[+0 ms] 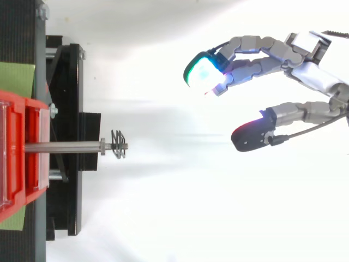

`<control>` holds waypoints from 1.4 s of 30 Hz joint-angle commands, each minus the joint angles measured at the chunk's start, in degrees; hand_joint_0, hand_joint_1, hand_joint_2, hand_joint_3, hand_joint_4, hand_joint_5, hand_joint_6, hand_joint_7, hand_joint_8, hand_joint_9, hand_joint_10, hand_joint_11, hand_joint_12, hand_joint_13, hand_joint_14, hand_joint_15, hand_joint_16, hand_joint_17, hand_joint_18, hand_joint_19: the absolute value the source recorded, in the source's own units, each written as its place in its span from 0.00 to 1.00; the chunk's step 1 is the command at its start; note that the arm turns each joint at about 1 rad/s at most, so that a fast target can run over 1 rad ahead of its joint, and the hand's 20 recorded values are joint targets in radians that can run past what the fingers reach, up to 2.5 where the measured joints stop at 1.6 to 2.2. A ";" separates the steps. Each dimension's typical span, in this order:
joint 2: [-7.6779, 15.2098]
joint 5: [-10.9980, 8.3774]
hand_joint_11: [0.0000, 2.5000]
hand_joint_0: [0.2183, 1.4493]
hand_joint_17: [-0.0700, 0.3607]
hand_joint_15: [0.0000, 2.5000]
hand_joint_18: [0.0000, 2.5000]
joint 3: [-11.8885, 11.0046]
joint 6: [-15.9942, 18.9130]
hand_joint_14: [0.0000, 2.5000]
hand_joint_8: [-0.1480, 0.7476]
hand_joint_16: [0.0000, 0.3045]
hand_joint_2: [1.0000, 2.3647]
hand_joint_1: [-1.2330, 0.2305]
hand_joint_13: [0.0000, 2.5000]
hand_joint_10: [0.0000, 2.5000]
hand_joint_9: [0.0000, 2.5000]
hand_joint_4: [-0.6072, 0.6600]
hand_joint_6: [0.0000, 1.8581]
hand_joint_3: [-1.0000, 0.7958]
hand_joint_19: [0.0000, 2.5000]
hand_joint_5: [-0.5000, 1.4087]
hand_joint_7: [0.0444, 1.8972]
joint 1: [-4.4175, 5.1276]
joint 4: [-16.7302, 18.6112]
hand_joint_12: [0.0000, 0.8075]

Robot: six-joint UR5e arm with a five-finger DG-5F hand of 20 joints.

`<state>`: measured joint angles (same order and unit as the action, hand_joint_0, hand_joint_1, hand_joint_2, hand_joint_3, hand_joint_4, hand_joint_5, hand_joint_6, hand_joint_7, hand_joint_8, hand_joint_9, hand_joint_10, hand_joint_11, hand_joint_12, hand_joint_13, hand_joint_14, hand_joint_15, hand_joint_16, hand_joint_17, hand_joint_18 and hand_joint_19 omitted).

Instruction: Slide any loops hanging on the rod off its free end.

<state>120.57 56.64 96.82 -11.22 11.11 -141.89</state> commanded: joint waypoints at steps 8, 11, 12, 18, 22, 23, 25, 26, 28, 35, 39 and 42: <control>0.10 -0.30 0.15 0.24 0.42 0.10 0.23 0.04 -1.35 0.00 0.46 0.16 0.00 0.30 0.24 0.01 0.31 0.66 0.27 0.28 0.11 0.17 0.43 0.58 -1.63 0.45; 0.01 -1.45 0.15 0.24 0.42 0.11 0.23 -0.05 -1.00 0.00 0.46 0.16 0.00 0.31 0.24 0.01 0.31 0.66 0.27 0.28 0.11 0.17 0.42 1.11 -2.86 0.45; 0.01 -2.06 0.15 0.24 0.42 0.10 0.23 -0.05 -1.00 0.00 0.46 0.16 0.00 0.31 0.24 0.01 0.31 0.66 0.27 0.28 0.11 0.17 0.42 1.19 -3.04 0.45; 0.10 -3.64 0.14 0.24 0.42 0.11 0.23 -0.58 -0.56 0.00 0.46 0.16 0.00 0.34 0.24 0.01 0.31 0.65 0.27 0.28 0.12 0.17 0.42 1.72 -3.83 0.45; 0.01 -2.50 0.14 0.24 0.42 0.10 0.23 -2.25 -1.62 0.00 0.47 0.16 0.00 0.35 0.24 0.01 0.31 0.65 0.27 0.28 0.12 0.17 0.42 1.28 -4.88 0.45; 0.01 -1.88 0.14 0.24 0.42 0.11 0.23 -2.60 -2.50 0.00 0.47 0.16 0.00 0.35 0.24 0.01 0.31 0.65 0.27 0.28 0.12 0.17 0.42 1.11 -4.71 0.45; 0.01 -1.18 0.14 0.24 0.42 0.11 0.23 -2.95 -4.17 0.00 0.47 0.16 0.00 0.35 0.24 0.01 0.31 0.65 0.27 0.28 0.12 0.17 0.42 0.84 -3.83 0.45; 0.01 -0.48 0.15 0.24 0.42 0.11 0.23 -3.12 -6.19 0.00 0.47 0.16 0.00 0.35 0.23 0.01 0.31 0.65 0.27 0.28 0.12 0.17 0.42 0.49 -2.25 0.45; 0.01 0.40 0.15 0.24 0.42 0.11 0.23 -3.04 -9.79 0.00 0.46 0.16 0.00 0.35 0.24 0.01 0.31 0.65 0.27 0.28 0.12 0.17 0.42 0.14 0.83 0.45; 0.01 3.56 0.14 0.24 0.43 0.11 0.23 -3.04 -28.95 0.00 0.47 0.17 0.00 0.36 0.23 0.01 0.31 0.65 0.27 0.28 0.12 0.17 0.41 -0.74 8.21 0.46; 0.01 4.80 0.14 0.24 0.43 0.11 0.23 -3.04 -36.25 0.00 0.47 0.17 0.00 0.37 0.23 0.01 0.31 0.65 0.27 0.28 0.13 0.17 0.41 -0.74 10.58 0.46; 0.01 5.76 0.14 0.24 0.43 0.11 0.23 -3.04 -39.85 0.00 0.47 0.17 0.00 0.37 0.23 0.01 0.31 0.65 0.27 0.28 0.13 0.17 0.41 -0.83 10.76 0.45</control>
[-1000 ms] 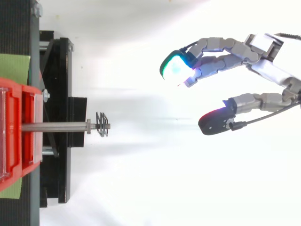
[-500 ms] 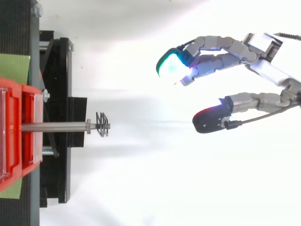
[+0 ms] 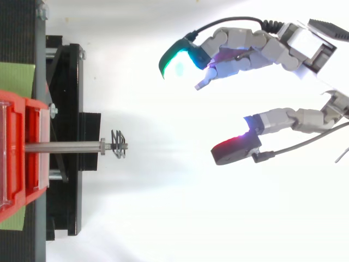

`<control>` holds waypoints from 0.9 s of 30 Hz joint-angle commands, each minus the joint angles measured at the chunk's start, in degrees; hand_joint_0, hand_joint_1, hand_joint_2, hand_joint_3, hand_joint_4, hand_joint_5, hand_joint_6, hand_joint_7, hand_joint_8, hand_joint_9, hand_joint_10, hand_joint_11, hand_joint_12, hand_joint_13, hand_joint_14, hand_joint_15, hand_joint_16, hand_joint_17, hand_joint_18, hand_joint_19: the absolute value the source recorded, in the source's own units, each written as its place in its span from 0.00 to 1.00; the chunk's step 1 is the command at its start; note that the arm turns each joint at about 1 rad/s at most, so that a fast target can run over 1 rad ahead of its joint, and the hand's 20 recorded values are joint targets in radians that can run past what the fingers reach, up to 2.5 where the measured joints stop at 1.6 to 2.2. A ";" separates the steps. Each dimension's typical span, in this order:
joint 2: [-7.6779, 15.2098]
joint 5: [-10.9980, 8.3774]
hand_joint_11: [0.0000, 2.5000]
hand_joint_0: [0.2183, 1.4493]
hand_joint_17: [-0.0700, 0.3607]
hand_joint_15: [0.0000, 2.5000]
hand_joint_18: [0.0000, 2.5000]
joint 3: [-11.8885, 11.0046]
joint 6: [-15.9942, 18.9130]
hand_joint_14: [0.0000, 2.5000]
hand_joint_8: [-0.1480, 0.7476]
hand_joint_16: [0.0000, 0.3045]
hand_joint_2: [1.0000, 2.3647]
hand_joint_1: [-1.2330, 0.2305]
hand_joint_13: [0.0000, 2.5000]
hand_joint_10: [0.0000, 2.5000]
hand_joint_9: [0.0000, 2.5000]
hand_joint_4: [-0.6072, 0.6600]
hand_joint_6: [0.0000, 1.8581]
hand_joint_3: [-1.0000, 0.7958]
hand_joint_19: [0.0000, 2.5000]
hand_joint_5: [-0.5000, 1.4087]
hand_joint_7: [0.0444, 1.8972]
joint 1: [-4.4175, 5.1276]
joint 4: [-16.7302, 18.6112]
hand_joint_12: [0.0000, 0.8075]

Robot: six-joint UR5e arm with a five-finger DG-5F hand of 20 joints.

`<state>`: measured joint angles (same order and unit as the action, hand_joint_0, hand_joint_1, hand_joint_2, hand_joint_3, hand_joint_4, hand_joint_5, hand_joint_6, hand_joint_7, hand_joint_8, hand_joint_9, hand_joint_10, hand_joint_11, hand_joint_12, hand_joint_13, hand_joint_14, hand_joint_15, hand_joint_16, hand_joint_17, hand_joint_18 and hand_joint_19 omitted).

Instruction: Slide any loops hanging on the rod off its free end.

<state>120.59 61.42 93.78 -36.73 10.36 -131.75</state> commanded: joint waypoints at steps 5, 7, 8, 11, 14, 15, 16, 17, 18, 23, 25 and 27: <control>0.00 2.47 0.14 0.24 0.43 0.11 0.23 0.09 -19.87 0.00 0.47 0.17 0.00 0.37 0.23 0.01 0.31 0.65 0.27 0.28 0.12 0.17 0.41 -0.60 -3.60 0.45; 0.00 3.35 0.14 0.24 0.43 0.10 0.23 0.09 -22.33 0.00 0.47 0.17 0.00 0.37 0.23 0.01 0.31 0.65 0.27 0.28 0.13 0.17 0.41 -0.60 -4.83 0.46; 0.00 4.58 0.14 0.24 0.43 0.10 0.23 0.09 -26.29 0.00 0.47 0.17 0.00 0.37 0.23 0.01 0.31 0.65 0.27 0.28 0.12 0.17 0.41 -0.78 -5.71 0.46; 0.00 6.25 0.14 0.24 0.43 0.11 0.23 0.09 -32.70 0.00 0.47 0.17 0.00 0.36 0.23 0.01 0.31 0.65 0.27 0.28 0.12 0.17 0.41 -0.95 -5.45 0.46; 0.09 7.04 0.14 0.24 0.43 0.11 0.23 0.09 -41.58 0.00 0.47 0.17 0.00 0.35 0.23 0.01 0.31 0.65 0.27 0.28 0.13 0.17 0.41 -0.95 -4.39 0.45; 0.09 7.22 0.14 0.24 0.43 0.11 0.23 0.09 -42.90 0.00 0.47 0.17 0.00 0.35 0.23 0.01 0.31 0.65 0.27 0.28 0.13 0.17 0.41 -0.69 -4.13 0.46; 0.00 7.31 0.14 0.24 0.43 0.11 0.23 0.09 -43.34 0.00 0.47 0.17 0.00 0.35 0.23 0.01 0.31 0.65 0.27 0.28 0.13 0.17 0.41 -0.60 -4.13 0.46; 0.09 7.40 0.14 0.24 0.43 0.11 0.23 0.09 -44.13 0.00 0.47 0.17 0.00 0.35 0.23 0.01 0.31 0.65 0.27 0.28 0.13 0.17 0.41 -0.60 -4.13 0.46; 0.09 7.57 0.14 0.24 0.43 0.11 0.23 0.09 -44.92 0.00 0.46 0.17 0.00 0.35 0.23 0.01 0.31 0.65 0.27 0.28 0.13 0.17 0.41 -0.60 -4.04 0.45; 0.26 7.66 0.14 0.24 0.43 0.11 0.23 0.00 -46.15 0.00 0.47 0.17 0.00 0.36 0.23 0.01 0.31 0.65 0.27 0.28 0.13 0.17 0.41 -0.25 -1.32 0.45; 2.99 7.66 0.14 0.24 0.43 0.11 0.23 -1.23 -46.06 0.00 0.47 0.17 0.00 0.36 0.23 0.01 0.31 0.65 0.27 0.28 0.13 0.17 0.41 -0.34 -0.61 0.46; 6.86 8.01 0.14 0.24 0.43 0.11 0.23 -3.87 -45.53 0.00 0.47 0.17 0.00 0.36 0.23 0.01 0.31 0.65 0.27 0.28 0.13 0.17 0.41 -0.78 -0.61 0.46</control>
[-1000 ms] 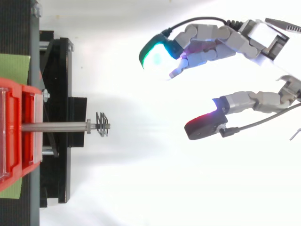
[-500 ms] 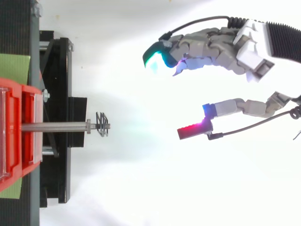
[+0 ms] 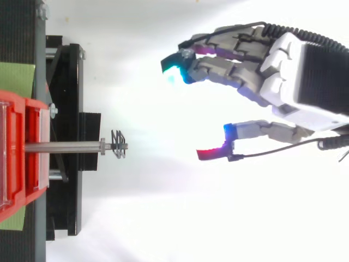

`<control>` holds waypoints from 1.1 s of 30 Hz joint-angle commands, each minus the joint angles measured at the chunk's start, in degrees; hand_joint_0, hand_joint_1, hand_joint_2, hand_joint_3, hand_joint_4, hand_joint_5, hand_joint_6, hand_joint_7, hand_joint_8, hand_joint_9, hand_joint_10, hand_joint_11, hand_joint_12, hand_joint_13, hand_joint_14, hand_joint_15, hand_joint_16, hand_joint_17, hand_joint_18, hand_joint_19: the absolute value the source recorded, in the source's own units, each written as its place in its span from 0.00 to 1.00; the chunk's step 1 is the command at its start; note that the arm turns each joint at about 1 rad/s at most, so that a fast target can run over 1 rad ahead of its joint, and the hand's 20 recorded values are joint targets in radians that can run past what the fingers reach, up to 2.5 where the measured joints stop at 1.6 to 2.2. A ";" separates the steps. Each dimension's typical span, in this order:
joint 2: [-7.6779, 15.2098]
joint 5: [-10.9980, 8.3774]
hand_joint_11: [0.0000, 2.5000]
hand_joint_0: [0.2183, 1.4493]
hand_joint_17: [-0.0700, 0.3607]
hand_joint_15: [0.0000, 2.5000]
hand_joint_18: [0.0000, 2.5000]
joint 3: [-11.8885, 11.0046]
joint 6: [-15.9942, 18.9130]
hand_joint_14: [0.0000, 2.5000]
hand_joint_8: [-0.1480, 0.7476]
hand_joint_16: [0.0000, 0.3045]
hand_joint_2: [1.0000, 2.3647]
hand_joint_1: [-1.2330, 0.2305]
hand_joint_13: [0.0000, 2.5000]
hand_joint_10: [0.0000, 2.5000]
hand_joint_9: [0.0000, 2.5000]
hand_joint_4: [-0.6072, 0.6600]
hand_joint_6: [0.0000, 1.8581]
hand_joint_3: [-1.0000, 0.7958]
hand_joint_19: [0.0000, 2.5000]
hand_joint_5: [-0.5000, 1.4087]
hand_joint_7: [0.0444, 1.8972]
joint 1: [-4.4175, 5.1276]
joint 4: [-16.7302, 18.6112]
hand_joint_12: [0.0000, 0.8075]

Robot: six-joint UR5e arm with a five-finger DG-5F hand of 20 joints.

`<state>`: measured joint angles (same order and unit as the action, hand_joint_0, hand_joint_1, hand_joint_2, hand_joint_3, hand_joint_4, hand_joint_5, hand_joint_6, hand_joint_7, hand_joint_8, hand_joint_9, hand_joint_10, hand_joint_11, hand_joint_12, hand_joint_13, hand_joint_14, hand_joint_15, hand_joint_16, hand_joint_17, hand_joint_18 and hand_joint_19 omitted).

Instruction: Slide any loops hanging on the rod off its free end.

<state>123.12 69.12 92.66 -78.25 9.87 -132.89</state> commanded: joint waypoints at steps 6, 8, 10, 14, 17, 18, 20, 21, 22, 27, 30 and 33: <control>5.20 2.25 0.14 0.22 0.44 0.10 0.23 -6.18 -0.77 0.00 0.47 0.18 0.00 0.36 0.23 0.01 0.30 0.65 0.27 0.28 0.13 0.17 0.41 -0.64 -2.64 0.46; 5.28 2.25 0.14 0.22 0.44 0.11 0.23 -6.44 -0.33 0.00 0.47 0.18 0.00 0.36 0.23 0.01 0.30 0.65 0.27 0.28 0.12 0.17 0.41 -0.82 -2.55 0.47; 5.28 2.25 0.14 0.21 0.45 0.11 0.23 -6.79 0.11 0.00 0.48 0.18 0.00 0.36 0.22 0.01 0.30 0.65 0.27 0.28 0.13 0.17 0.41 -0.91 -1.49 0.47; 5.28 1.98 0.14 0.20 0.46 0.11 0.24 -6.79 0.11 0.00 0.48 0.19 0.00 0.37 0.22 0.01 0.30 0.65 0.27 0.28 0.13 0.17 0.41 -0.91 0.79 0.48; 7.48 1.90 0.14 0.19 0.47 0.11 0.24 -6.97 1.43 0.00 0.49 0.19 0.00 0.38 0.23 0.01 0.30 0.66 0.27 0.28 0.13 0.17 0.41 -0.99 2.20 0.49; 7.48 1.90 0.14 0.19 0.47 0.11 0.24 -6.97 1.43 0.00 0.49 0.19 0.00 0.39 0.23 0.01 0.30 0.66 0.27 0.28 0.13 0.17 0.41 -0.99 2.20 0.49; 9.85 1.90 0.14 0.18 0.47 0.11 0.24 -8.81 4.77 0.00 0.49 0.19 0.00 0.40 0.23 0.01 0.30 0.66 0.27 0.28 0.13 0.17 0.41 -1.17 4.75 0.49; 10.03 1.81 0.14 0.18 0.47 0.11 0.24 -9.43 5.56 0.00 0.49 0.20 0.00 0.41 0.22 0.01 0.30 0.66 0.27 0.28 0.13 0.17 0.41 -1.08 5.10 0.50; 10.03 1.90 0.13 0.17 0.48 0.11 0.24 -10.04 7.93 0.00 0.49 0.20 0.00 0.42 0.23 0.01 0.30 0.66 0.27 0.28 0.13 0.17 0.41 -1.08 4.83 0.50; 9.94 1.90 0.13 0.15 0.49 0.11 0.25 -10.75 10.57 0.00 0.51 0.21 0.00 0.43 0.23 0.01 0.30 0.67 0.27 0.28 0.13 0.17 0.40 -0.99 4.22 0.51; 10.03 1.72 0.13 0.15 0.50 0.11 0.25 -11.89 12.86 0.00 0.51 0.21 0.00 0.44 0.23 0.01 0.30 0.67 0.27 0.28 0.13 0.17 0.40 -0.99 4.13 0.52; 9.94 1.81 0.13 0.15 0.50 0.11 0.25 -12.51 15.58 0.00 0.51 0.21 0.00 0.44 0.23 0.01 0.30 0.67 0.27 0.28 0.13 0.17 0.40 -0.99 4.13 0.52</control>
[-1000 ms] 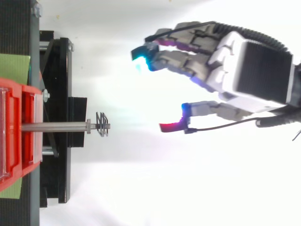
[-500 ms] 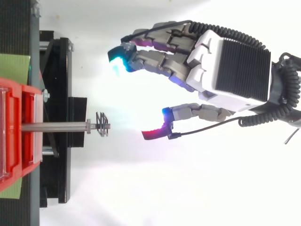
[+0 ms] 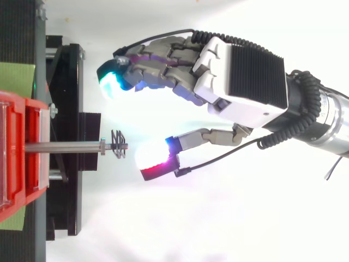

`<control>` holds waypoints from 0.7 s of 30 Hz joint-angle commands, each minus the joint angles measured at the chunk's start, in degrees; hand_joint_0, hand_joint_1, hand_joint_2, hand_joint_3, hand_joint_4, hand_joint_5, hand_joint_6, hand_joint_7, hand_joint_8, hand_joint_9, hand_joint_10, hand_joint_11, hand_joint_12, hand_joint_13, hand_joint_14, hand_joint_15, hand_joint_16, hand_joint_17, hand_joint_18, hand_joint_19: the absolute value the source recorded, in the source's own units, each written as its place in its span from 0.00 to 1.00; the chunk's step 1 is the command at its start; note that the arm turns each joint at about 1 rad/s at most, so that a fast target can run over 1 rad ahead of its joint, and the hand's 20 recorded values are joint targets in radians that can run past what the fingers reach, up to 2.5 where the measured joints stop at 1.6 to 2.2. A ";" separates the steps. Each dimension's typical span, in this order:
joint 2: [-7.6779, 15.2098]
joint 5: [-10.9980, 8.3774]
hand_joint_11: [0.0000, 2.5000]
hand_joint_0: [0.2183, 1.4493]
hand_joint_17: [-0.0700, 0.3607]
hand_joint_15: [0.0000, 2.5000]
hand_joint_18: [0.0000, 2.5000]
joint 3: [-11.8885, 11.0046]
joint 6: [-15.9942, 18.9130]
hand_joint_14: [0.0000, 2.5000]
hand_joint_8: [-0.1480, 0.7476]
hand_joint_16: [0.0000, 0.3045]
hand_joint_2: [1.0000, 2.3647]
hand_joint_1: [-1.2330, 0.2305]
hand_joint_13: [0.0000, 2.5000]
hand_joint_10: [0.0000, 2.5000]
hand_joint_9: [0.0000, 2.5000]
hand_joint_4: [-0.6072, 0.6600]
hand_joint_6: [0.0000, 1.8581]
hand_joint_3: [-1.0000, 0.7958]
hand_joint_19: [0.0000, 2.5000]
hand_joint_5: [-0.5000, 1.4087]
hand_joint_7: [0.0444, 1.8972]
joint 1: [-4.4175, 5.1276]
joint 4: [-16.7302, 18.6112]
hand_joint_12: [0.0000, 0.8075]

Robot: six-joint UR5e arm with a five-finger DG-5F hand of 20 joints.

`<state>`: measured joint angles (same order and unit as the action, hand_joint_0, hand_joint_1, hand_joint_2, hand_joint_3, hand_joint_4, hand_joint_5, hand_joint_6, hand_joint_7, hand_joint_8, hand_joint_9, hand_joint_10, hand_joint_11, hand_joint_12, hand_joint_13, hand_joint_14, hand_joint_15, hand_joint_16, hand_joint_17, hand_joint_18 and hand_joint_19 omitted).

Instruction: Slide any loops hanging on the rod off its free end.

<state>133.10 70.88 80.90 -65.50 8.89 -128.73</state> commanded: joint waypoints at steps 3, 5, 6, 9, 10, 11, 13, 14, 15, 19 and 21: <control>0.05 0.04 0.13 0.16 0.49 0.11 0.25 -1.18 4.68 0.00 0.50 0.21 0.00 0.44 0.22 0.01 0.30 0.67 0.27 0.28 0.13 0.17 0.40 0.08 0.06 0.51; -0.03 -0.13 0.13 0.16 0.49 0.11 0.25 -1.18 4.86 0.00 0.51 0.21 0.00 0.44 0.22 0.01 0.30 0.67 0.27 0.28 0.13 0.18 0.40 0.34 0.15 0.51; -0.03 -0.13 0.13 0.16 0.49 0.11 0.25 -1.18 4.86 0.00 0.50 0.21 0.00 0.44 0.22 0.01 0.30 0.67 0.27 0.28 0.13 0.18 0.41 0.43 0.15 0.51; -0.03 -0.04 0.13 0.18 0.48 0.10 0.24 -1.18 4.86 0.00 0.50 0.20 0.00 0.44 0.22 0.01 0.30 0.67 0.27 0.28 0.13 0.18 0.41 0.52 0.23 0.50; -0.03 -0.04 0.13 0.18 0.48 0.11 0.24 -1.18 4.86 0.00 0.49 0.20 0.00 0.44 0.22 0.01 0.30 0.67 0.27 0.28 0.13 0.18 0.41 0.52 0.32 0.50; -0.03 -0.04 0.14 0.18 0.48 0.10 0.24 -1.18 4.86 0.00 0.50 0.20 0.00 0.44 0.22 0.01 0.30 0.67 0.27 0.28 0.14 0.18 0.41 0.52 0.32 0.50; -0.03 -0.13 0.13 0.19 0.47 0.11 0.24 -1.18 5.12 0.00 0.49 0.19 0.00 0.43 0.22 0.01 0.30 0.67 0.27 0.28 0.14 0.18 0.41 0.52 0.23 0.49; -0.03 -0.13 0.13 0.20 0.47 0.11 0.24 -1.18 5.21 0.00 0.49 0.19 0.00 0.43 0.22 0.01 0.30 0.67 0.27 0.28 0.14 0.18 0.42 0.52 0.23 0.49; 0.05 -0.13 0.13 0.20 0.47 0.11 0.24 -1.18 5.30 0.00 0.49 0.19 0.00 0.43 0.22 0.01 0.30 0.67 0.27 0.28 0.14 0.18 0.42 0.52 0.23 0.49; 0.05 -0.13 0.13 0.20 0.46 0.11 0.24 -1.18 6.35 0.00 0.48 0.19 0.00 0.43 0.22 0.01 0.30 0.67 0.27 0.28 0.14 0.18 0.42 0.52 -0.12 0.48; 0.05 -0.22 0.13 0.20 0.46 0.11 0.24 -1.18 7.14 0.00 0.48 0.19 0.00 0.43 0.22 0.01 0.30 0.67 0.27 0.28 0.14 0.18 0.42 0.61 -0.12 0.48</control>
<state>133.14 70.73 79.72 -59.38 9.41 -128.76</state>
